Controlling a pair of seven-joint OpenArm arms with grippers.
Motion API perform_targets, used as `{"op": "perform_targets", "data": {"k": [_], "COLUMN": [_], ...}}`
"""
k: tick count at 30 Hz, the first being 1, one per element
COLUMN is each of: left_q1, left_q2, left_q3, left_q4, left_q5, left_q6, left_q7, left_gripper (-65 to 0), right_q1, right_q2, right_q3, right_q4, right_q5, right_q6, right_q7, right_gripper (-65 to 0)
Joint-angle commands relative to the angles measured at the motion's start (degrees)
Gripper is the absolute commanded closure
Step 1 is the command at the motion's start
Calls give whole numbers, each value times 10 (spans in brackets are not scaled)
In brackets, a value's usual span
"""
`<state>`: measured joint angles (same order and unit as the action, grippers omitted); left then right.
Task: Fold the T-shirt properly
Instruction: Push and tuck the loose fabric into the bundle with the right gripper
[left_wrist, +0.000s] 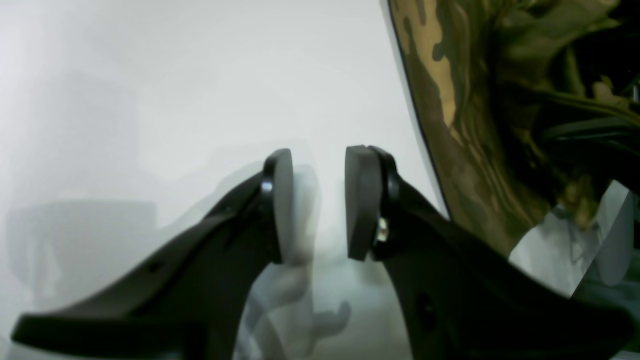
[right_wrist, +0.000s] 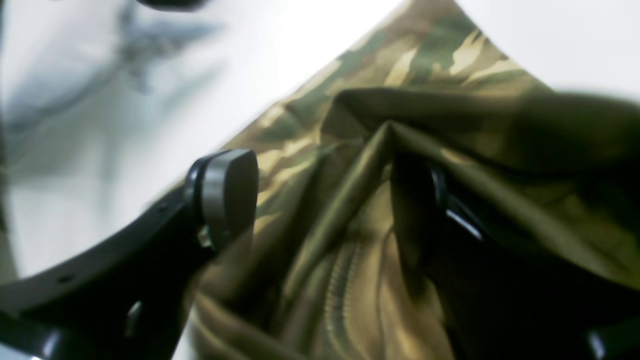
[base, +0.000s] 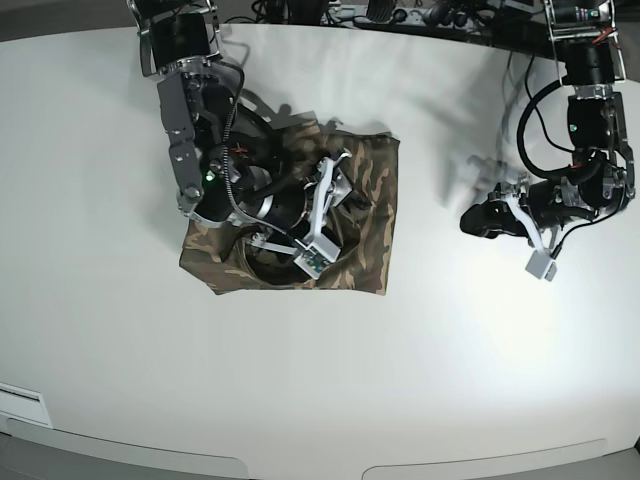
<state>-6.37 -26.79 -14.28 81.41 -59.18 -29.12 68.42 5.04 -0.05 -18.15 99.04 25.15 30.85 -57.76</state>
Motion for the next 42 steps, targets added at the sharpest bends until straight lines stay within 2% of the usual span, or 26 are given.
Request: {"op": "perform_targets", "data": {"k": [1,5,9,13,14,15,18,19,22,28,31,37,39,42], "left_q1": [-10,-10,-9,-10,-10,-10,-9,-9,-9,-9,-10,-10,-10,-10], "left_q2": [-10,-10,-10,-10,-10,-10,-10,-10,-11,-11,-10,-10,-10,-10], "left_q3": [-4,-4,-4,-4,-4,-4,-4,-4,-4,-4,-4,-4,-4,-4], "left_q4": [9,9,9,9,9,9,9,9,9,9,9,9,9,9], "left_q5": [-13,-14,-13,-13,-13,-13,-13,-11,-2,-2,-7,-7,-8,-9], "left_q6": [-2,-2,-3,-3,-3,-3,-3,-3,-5,-24,-24,-24,-24,-24], "left_q7": [-6,-7,-7,-7,-7,-7,-7,-6,-7,-7,-7,-7,-7,-7], "left_gripper": [-199,-200,-200,-199,-200,-199,-200,-200,-199,-199,-199,-199,-199,-199], "right_q1": [22,52,64,69,74,80,94,94,94,80,50,-16,-38,-68], "right_q2": [-2,-3,-12,-14,-14,-14,-13,-12,-10,-10,-9,-6,3,15], "right_q3": [-15,-81,-134,-173,-176,-175,-149,-130,-68,61,125,200,202,200], "right_q4": [9,9,9,14,21,37,87,97,101,101,101,101,101,100], "right_q5": [-1,12,6,-33,-43,-47,-76,-89,-112,-184,-197,-185,-158,-112], "right_q6": [-1,26,37,56,56,56,44,37,21,-85,-114,-112,-90,-36], "right_q7": [17,17,28,26,23,18,1,2,3,4,3,3,5,16], "right_gripper": [-437,-437,-437,-423,-385,-314,-20,0,0,0,0,0,0,0]}}
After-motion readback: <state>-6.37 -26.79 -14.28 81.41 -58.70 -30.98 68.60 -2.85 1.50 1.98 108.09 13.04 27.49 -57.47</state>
